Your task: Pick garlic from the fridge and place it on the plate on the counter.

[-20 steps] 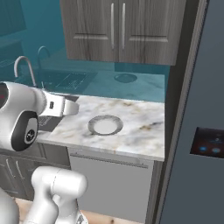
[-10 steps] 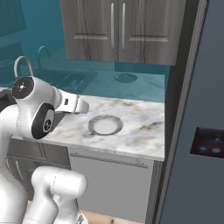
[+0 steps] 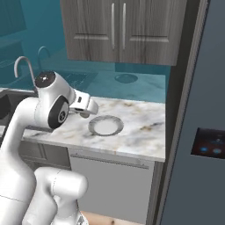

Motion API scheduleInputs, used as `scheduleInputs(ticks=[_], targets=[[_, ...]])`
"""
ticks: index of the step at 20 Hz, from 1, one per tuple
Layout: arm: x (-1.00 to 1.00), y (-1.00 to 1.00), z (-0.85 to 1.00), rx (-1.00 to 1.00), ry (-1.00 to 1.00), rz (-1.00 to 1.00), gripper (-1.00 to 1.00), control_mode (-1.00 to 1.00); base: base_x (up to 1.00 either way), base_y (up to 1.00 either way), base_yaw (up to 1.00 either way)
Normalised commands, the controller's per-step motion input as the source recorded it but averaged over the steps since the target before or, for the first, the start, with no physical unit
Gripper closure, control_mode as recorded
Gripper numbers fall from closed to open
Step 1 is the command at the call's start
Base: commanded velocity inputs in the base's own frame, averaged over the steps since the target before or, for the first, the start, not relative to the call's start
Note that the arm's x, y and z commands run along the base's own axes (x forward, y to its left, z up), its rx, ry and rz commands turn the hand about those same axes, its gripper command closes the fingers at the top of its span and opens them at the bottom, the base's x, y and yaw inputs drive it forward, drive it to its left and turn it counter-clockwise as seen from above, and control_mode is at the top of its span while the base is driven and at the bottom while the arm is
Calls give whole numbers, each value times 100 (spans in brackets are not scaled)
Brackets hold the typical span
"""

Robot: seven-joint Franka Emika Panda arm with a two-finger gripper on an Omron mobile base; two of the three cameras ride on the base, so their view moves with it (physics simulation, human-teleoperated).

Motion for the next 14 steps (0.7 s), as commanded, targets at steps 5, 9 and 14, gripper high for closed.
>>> scheduleInputs(ticks=[5, 9, 14], targets=[[35, -4, -43, 0, -1, 0, 100, -100, 0, 0, 0], [50, 0, -39, 0, -4, 0, 100, -100, 0, 0, 0], [74, 0, -16, 0, 1, 0, 100, -100, 0, 0, 0]])
